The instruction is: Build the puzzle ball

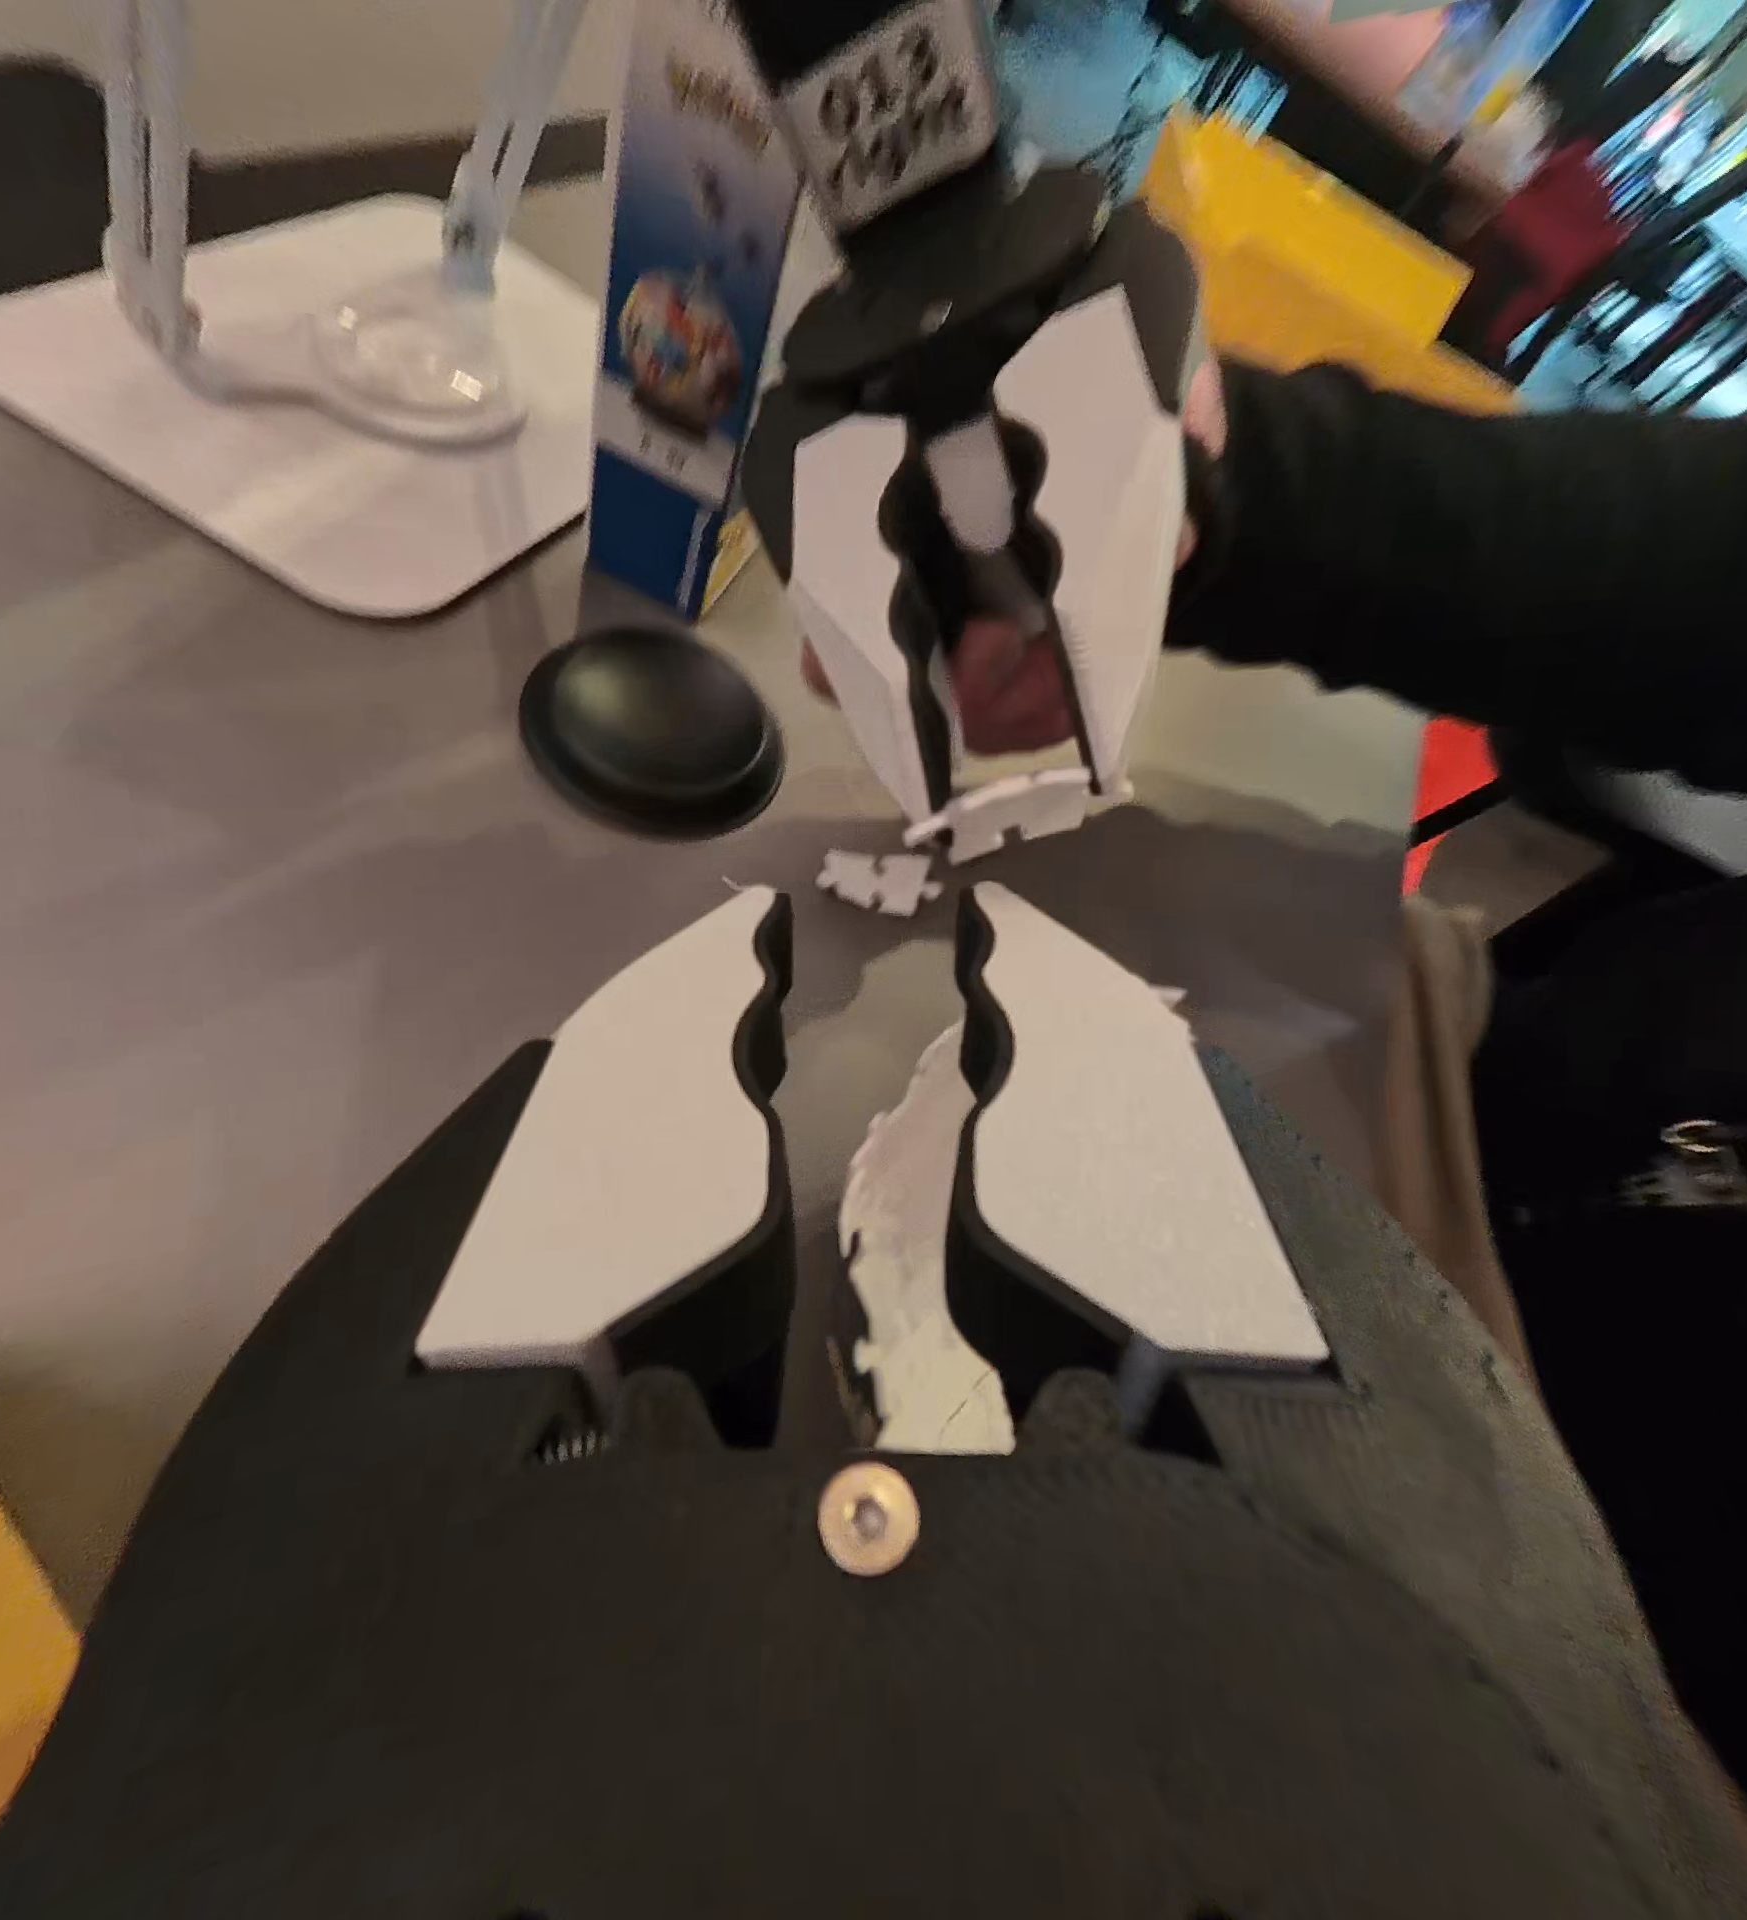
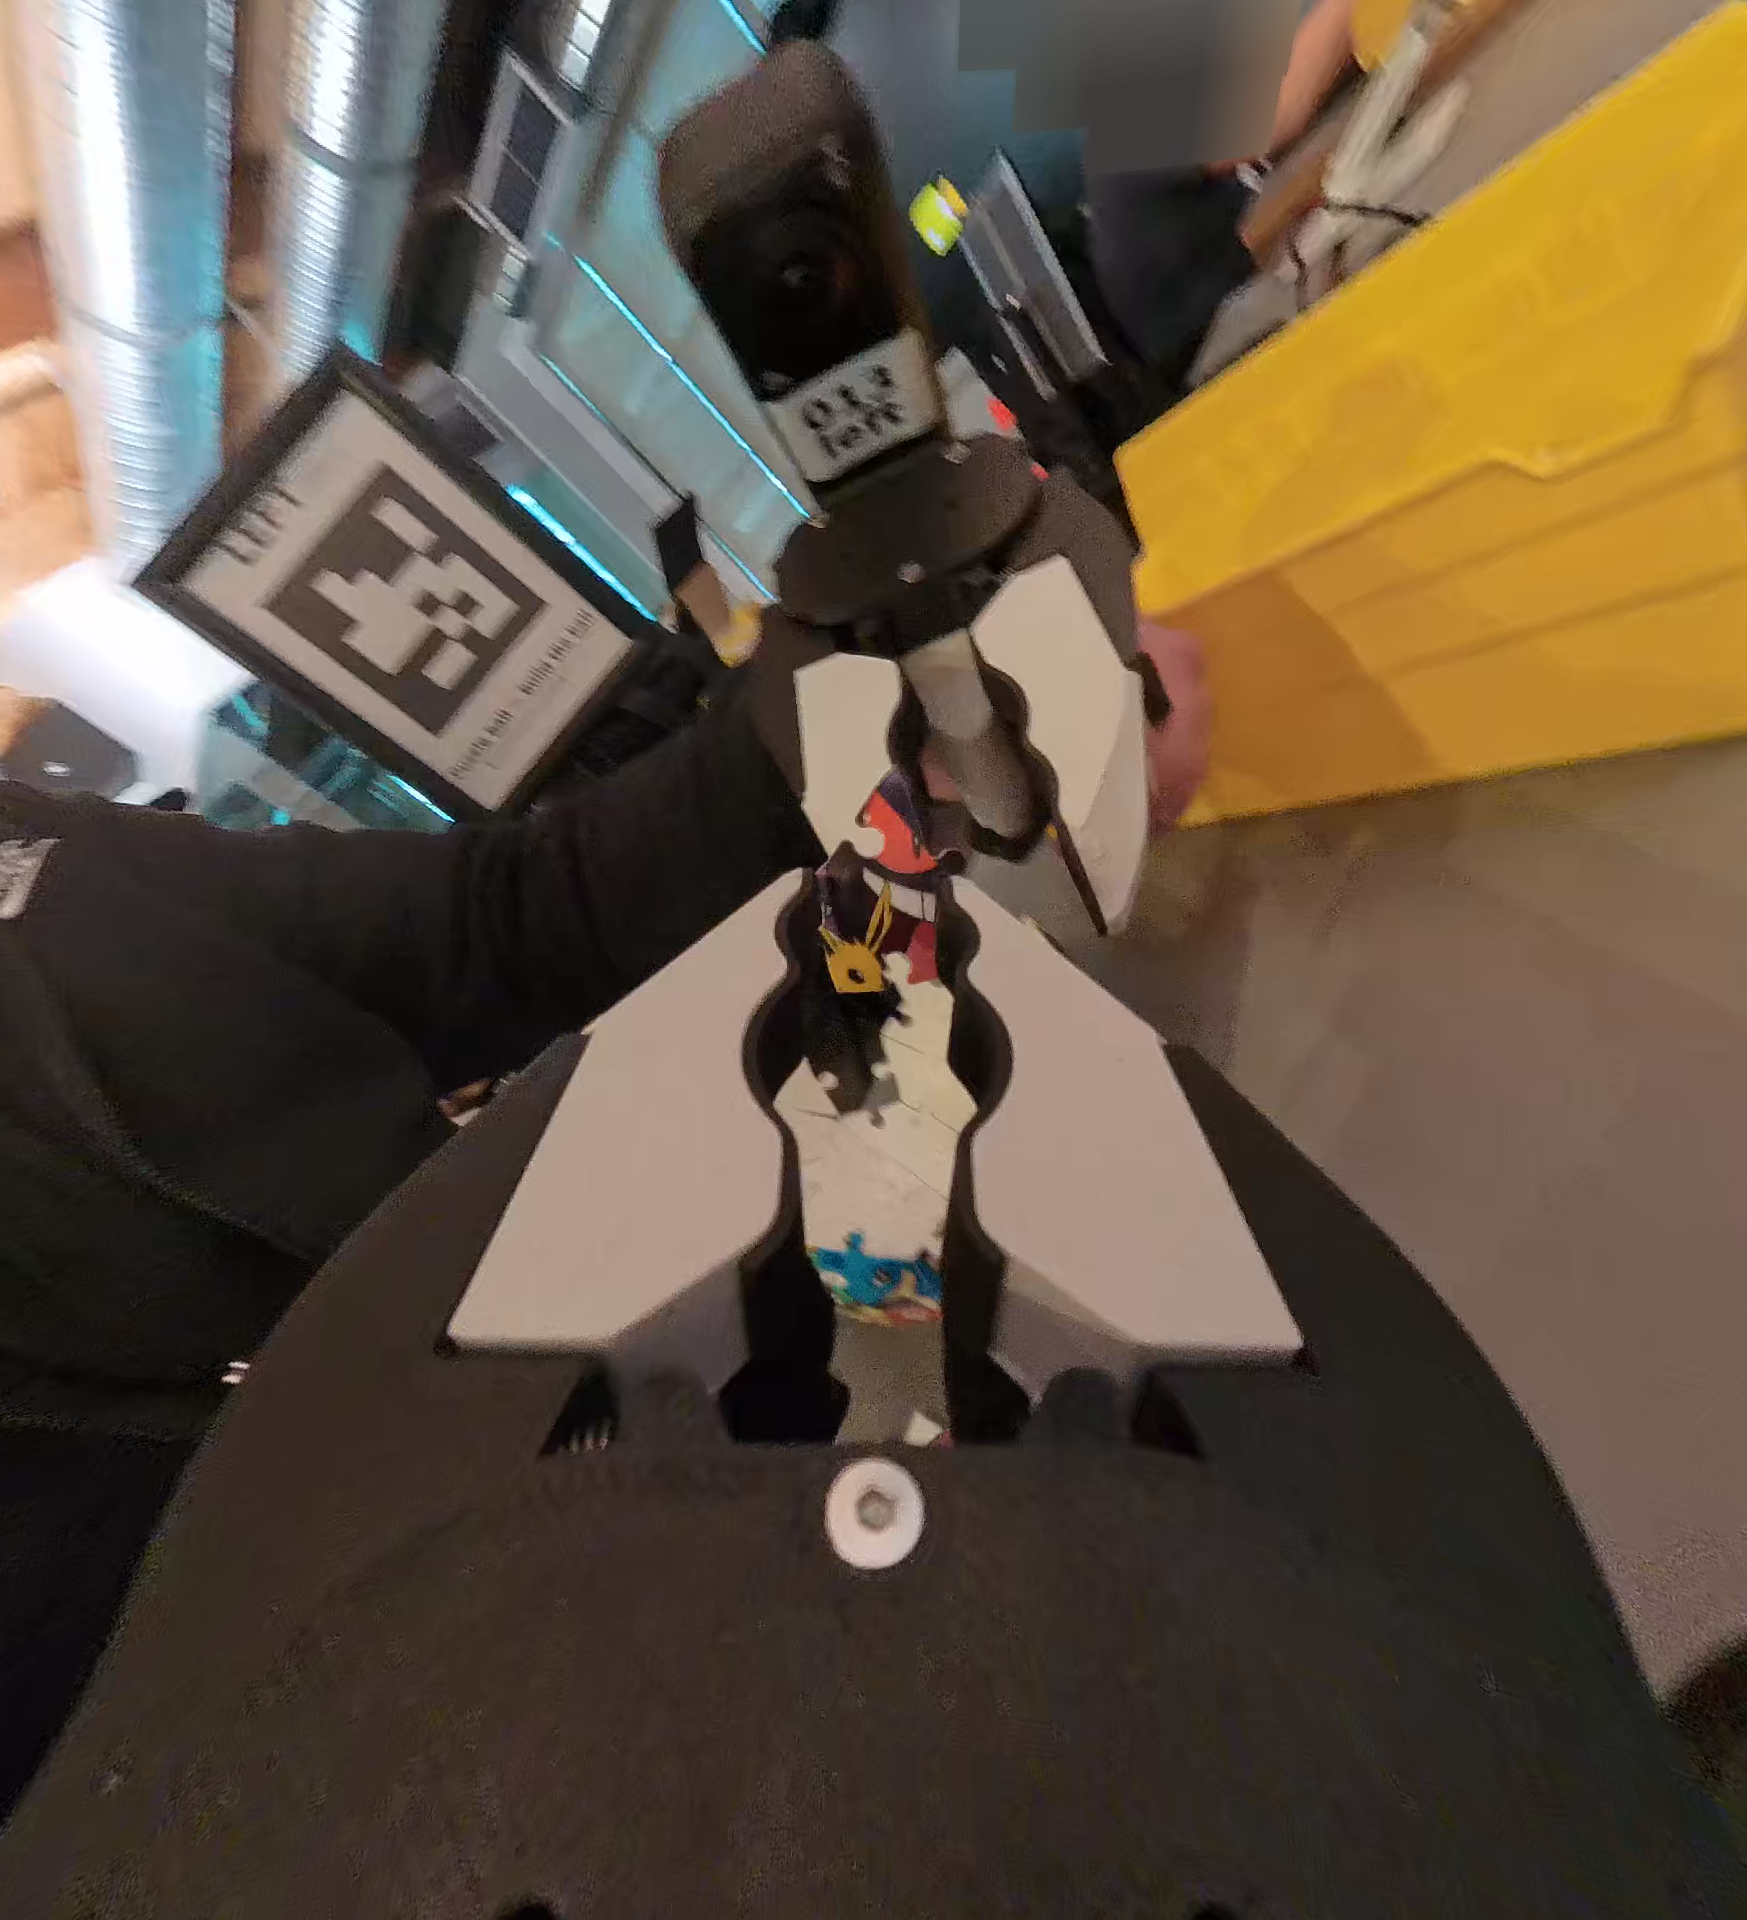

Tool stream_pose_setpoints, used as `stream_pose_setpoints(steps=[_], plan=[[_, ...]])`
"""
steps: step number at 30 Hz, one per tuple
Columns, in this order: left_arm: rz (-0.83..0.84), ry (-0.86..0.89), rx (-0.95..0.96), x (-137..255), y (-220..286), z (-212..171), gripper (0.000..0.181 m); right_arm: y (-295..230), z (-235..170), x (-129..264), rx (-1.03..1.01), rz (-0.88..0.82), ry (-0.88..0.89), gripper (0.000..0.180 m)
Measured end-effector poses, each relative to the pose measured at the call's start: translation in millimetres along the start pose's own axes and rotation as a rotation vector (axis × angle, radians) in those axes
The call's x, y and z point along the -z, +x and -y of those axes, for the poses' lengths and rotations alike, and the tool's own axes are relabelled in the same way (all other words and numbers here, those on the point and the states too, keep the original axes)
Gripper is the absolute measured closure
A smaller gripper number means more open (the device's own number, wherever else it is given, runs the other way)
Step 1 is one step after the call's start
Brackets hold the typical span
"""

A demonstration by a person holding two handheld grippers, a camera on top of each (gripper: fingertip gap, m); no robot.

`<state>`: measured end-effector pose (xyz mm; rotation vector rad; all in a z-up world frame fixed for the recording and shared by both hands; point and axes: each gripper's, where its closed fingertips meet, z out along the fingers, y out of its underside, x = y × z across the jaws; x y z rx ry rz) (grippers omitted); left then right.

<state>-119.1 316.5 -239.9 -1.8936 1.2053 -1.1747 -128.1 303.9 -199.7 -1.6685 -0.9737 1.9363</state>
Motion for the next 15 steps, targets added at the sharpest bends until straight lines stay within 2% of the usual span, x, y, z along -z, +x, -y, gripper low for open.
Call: stream_pose_setpoints(steps=[5, 9, 15], plan=[[-0.241, 0.239, 0.01, 13.7, 38.4, 37.3, 0.16, -29.3, 17.2, -0.7, 0.054, 0.159, 0.127, 0.159], [-0.31, 0.297, 0.033, 16.9, 48.3, 46.6, 0.171, -41.4, 23.8, 0.2, 0.087, 0.23, 0.195, 0.159], [-0.344, 0.337, 0.06, 17.7, 53.8, 55.5, 0.174, -49.4, 29.1, 4.1, 0.123, 0.279, 0.261, 0.159]])
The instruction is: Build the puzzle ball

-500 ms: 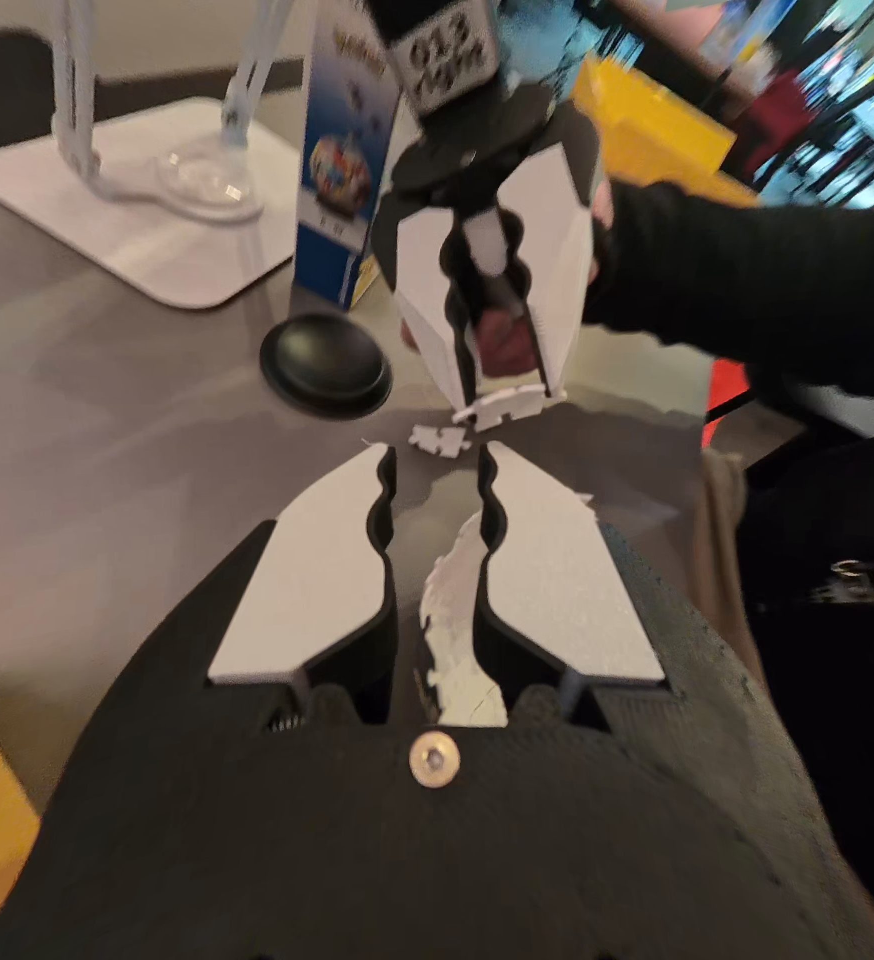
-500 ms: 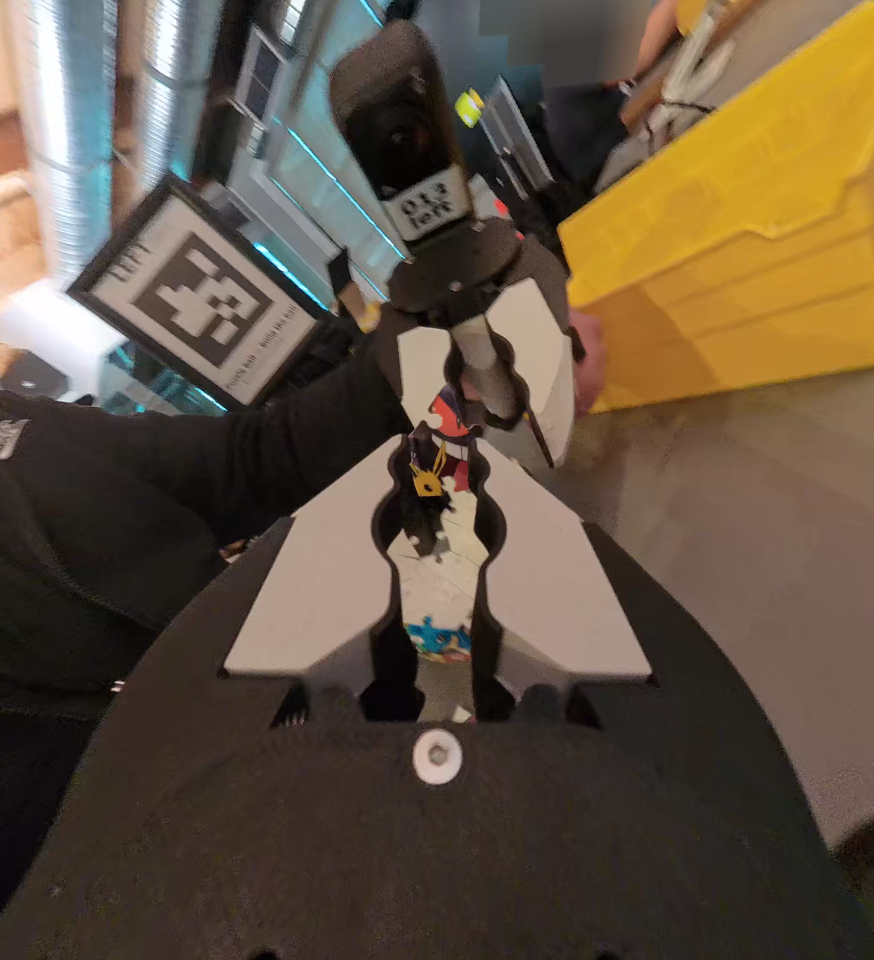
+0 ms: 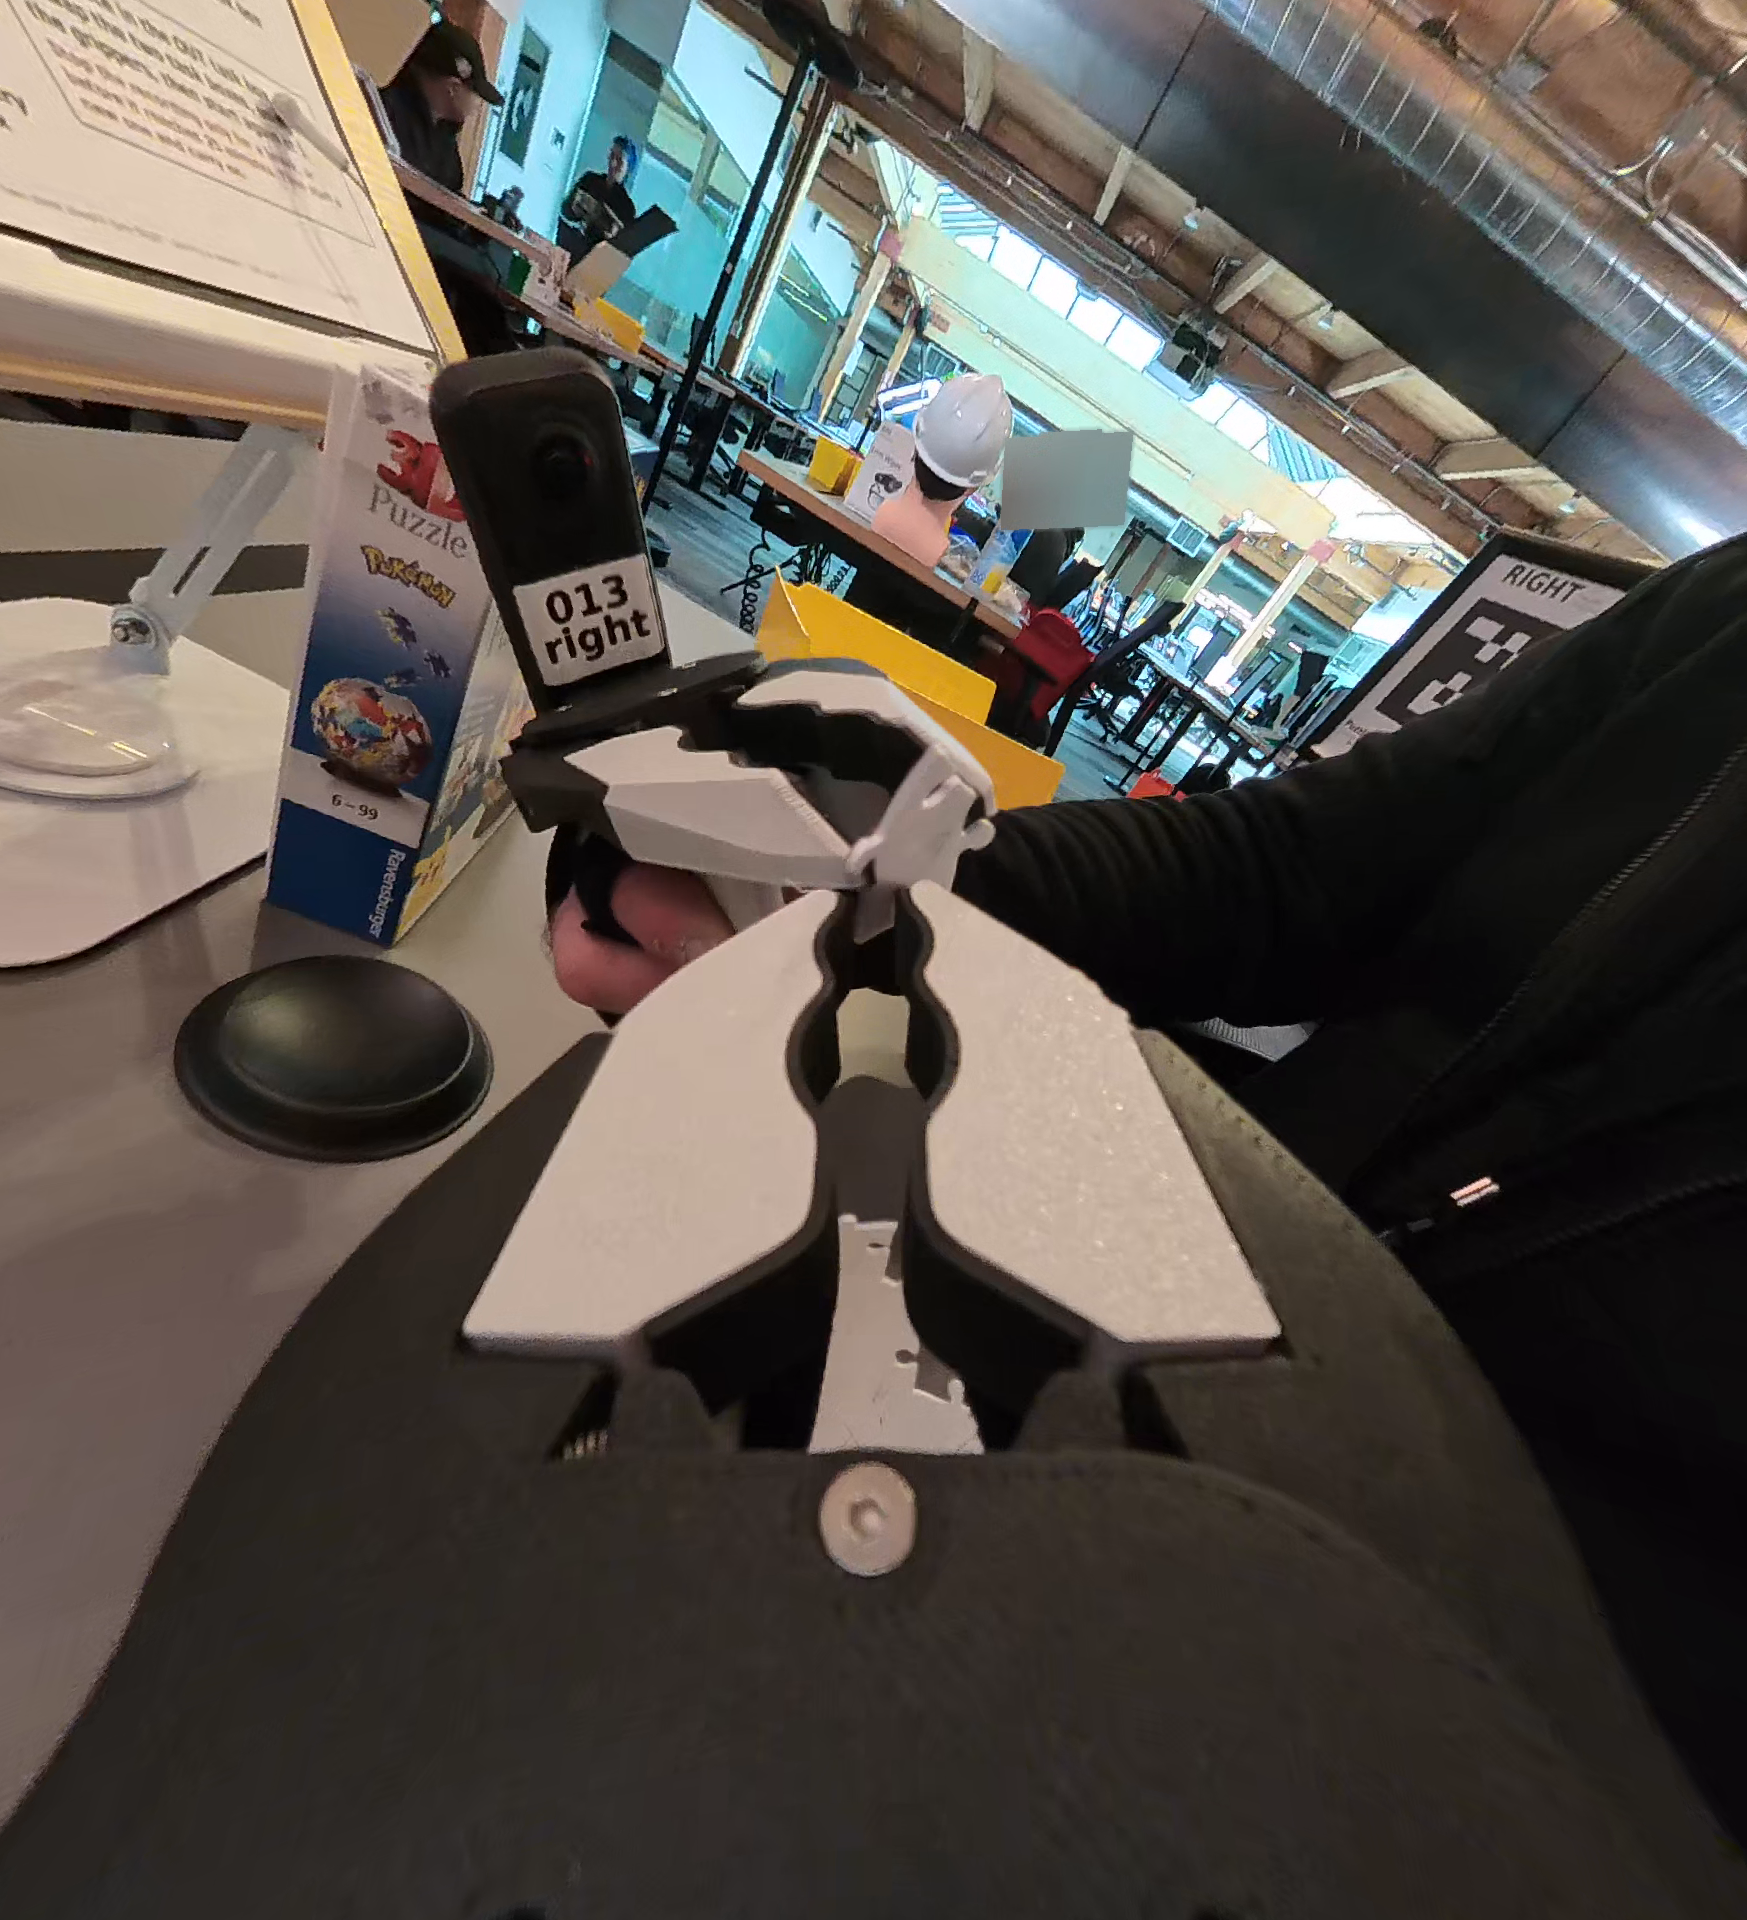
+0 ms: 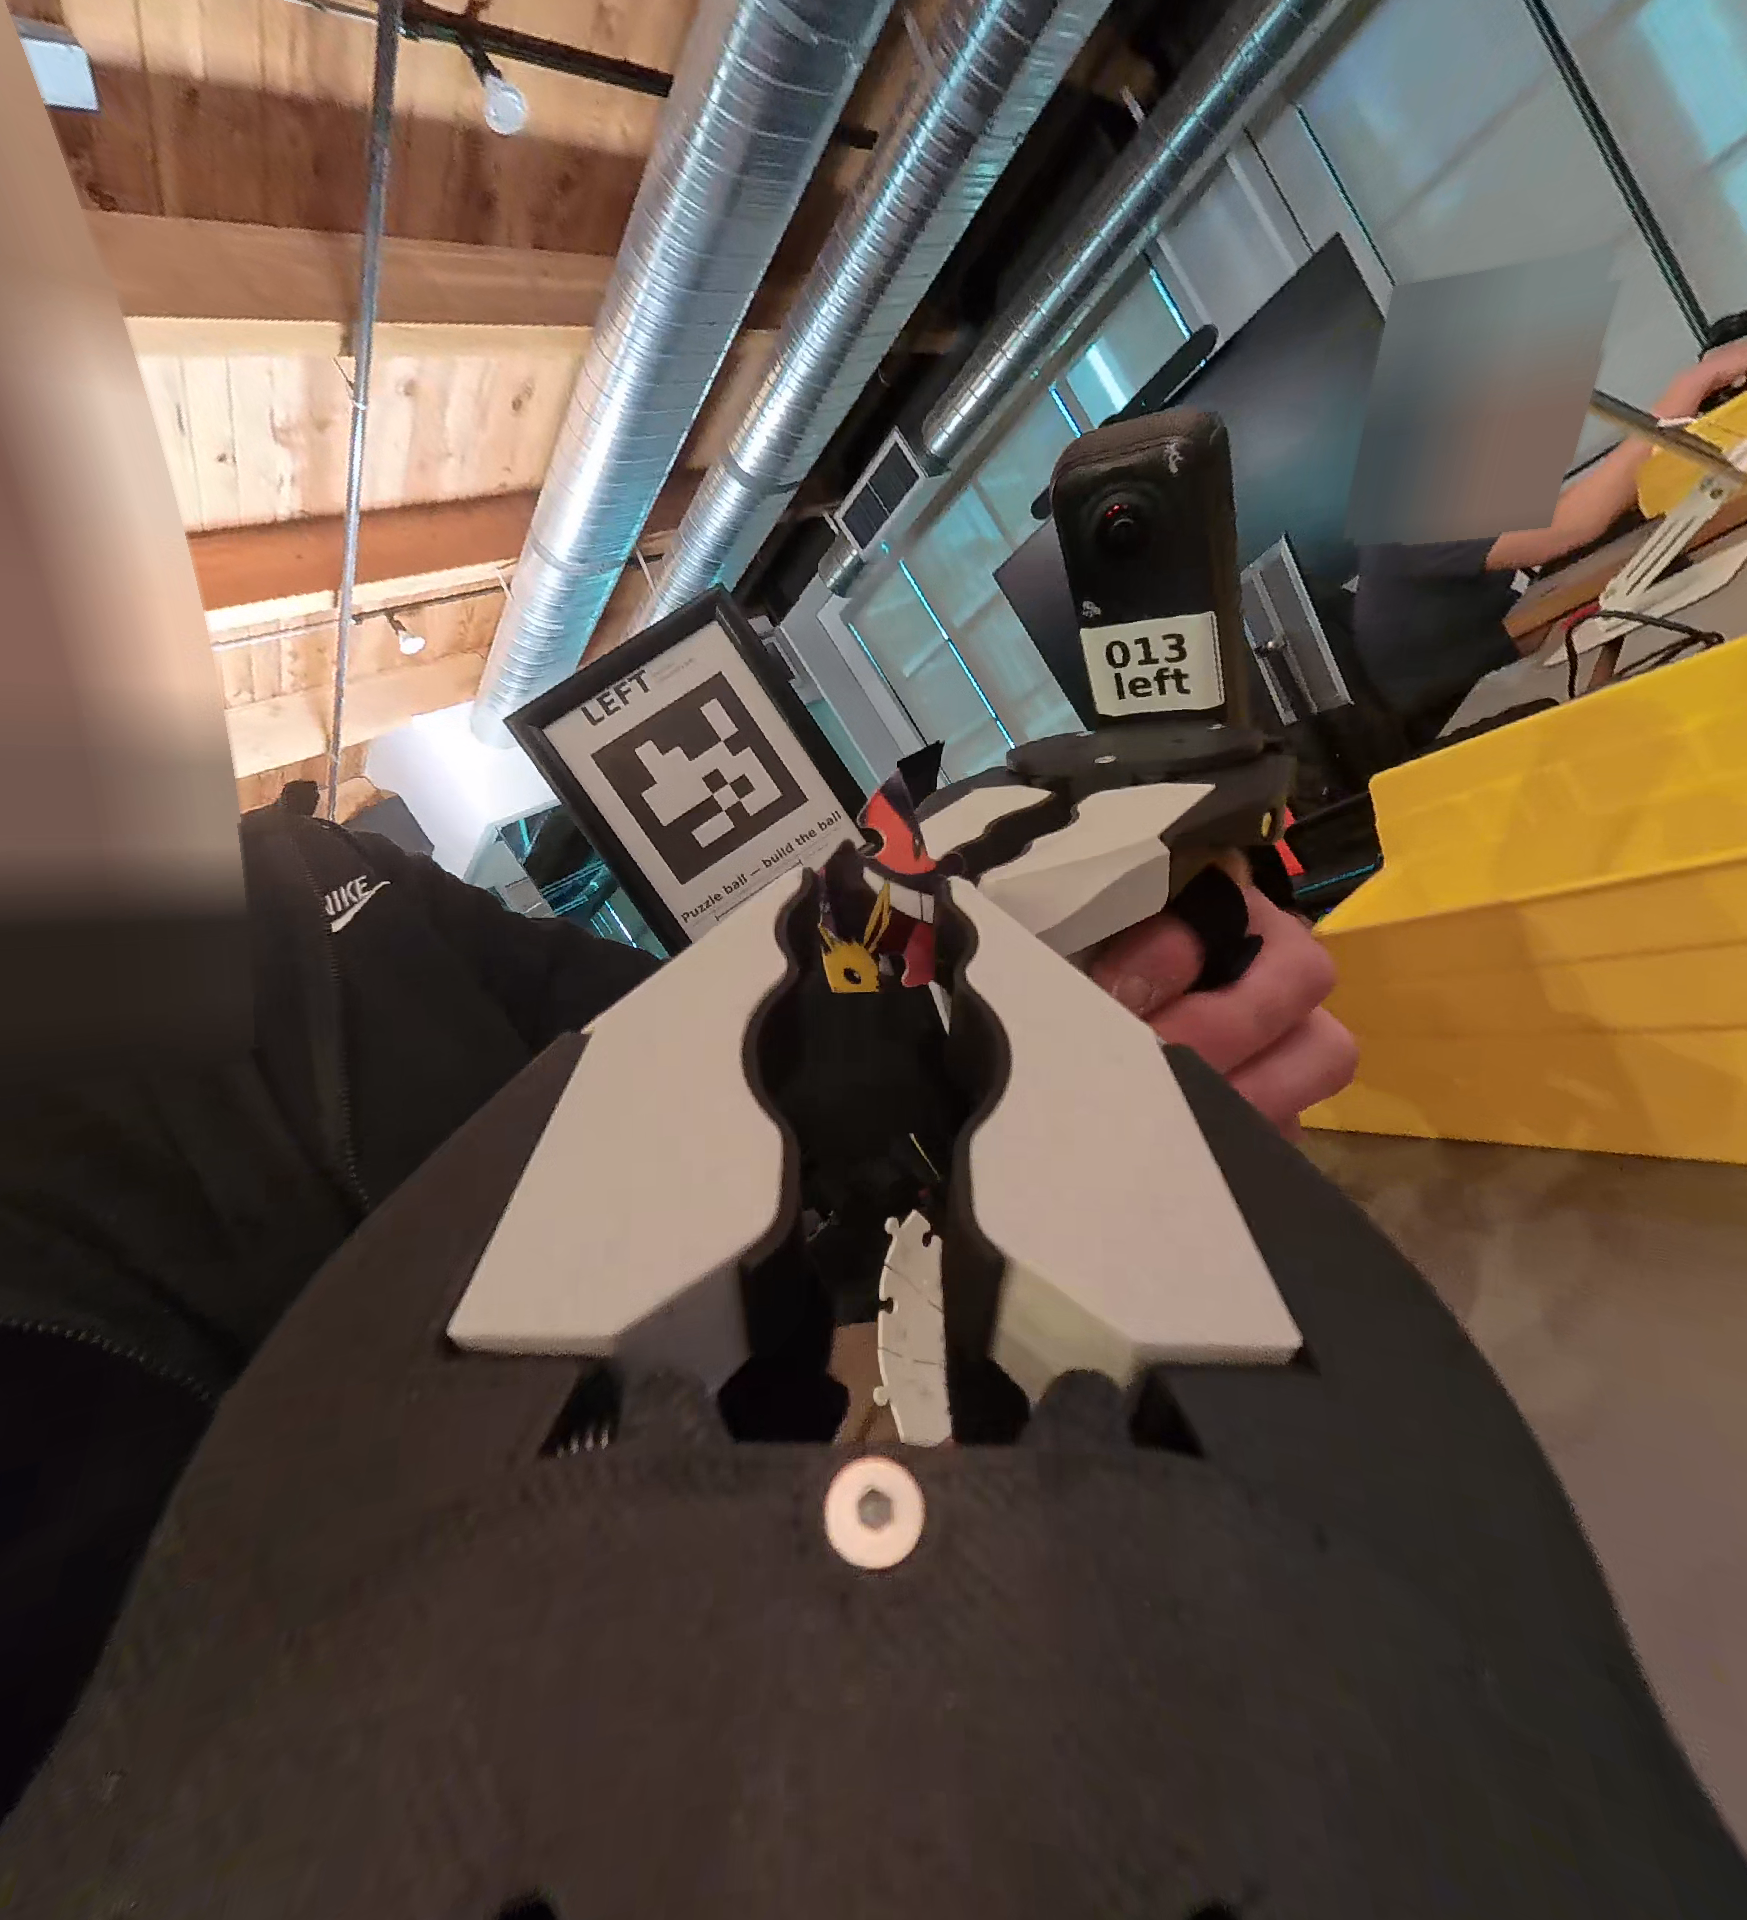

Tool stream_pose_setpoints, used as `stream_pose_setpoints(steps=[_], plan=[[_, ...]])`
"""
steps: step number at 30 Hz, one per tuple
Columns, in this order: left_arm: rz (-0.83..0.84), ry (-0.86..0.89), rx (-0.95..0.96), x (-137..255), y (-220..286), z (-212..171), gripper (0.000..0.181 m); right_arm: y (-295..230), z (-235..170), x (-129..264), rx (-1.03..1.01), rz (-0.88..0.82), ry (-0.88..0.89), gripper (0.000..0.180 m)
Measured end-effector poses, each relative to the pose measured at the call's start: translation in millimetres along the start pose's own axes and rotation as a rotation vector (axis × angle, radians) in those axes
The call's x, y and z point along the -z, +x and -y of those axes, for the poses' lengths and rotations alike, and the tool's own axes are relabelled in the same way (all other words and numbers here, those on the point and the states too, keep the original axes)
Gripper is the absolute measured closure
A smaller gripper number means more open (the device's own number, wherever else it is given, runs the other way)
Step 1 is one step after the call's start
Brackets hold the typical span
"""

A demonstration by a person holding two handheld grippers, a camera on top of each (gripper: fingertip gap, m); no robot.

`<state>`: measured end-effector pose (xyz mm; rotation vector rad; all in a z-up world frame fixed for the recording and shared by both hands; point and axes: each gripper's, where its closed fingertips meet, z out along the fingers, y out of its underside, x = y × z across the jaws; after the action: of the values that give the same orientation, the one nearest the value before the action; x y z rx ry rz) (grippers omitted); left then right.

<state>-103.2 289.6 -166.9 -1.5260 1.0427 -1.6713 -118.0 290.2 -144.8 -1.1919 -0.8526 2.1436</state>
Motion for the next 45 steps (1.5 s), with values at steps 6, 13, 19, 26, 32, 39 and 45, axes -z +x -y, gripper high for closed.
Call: stream_pose_setpoints(steps=[6, 13, 19, 26, 32, 39, 45], plan=[[0.03, -0.023, -0.023, 2.6, 0.4, 5.9, 0.179, 0.0, 13.1, 6.3, 0.043, -0.028, 0.039, 0.172], [0.095, -0.084, -0.011, 10.1, -10.0, 3.2, 0.179, 10.5, 10.8, 7.7, 0.176, -0.248, -0.17, 0.165], [0.183, -0.328, -0.03, 10.1, -17.8, -20.7, 0.179, 31.4, -4.0, 14.6, 0.361, -0.539, -0.558, 0.166], [0.249, -0.513, 0.026, 18.5, -29.6, -44.7, 0.179, 44.8, -31.3, 21.6, 0.348, -0.672, -0.778, 0.18], [0.338, -0.639, -0.037, 32.3, -42.0, -68.2, 0.155, 55.0, -51.1, 30.4, 0.216, -0.778, -0.697, 0.18], [0.329, -0.817, -0.044, 34.0, -46.1, -106.7, 0.139, 65.8, -83.6, 39.5, 0.11, -0.876, -0.666, 0.18], [0.302, -0.986, -0.016, 35.5, -55.1, -140.8, 0.146, 70.2, -93.4, 42.8, 0.085, -0.931, -0.651, 0.18]])
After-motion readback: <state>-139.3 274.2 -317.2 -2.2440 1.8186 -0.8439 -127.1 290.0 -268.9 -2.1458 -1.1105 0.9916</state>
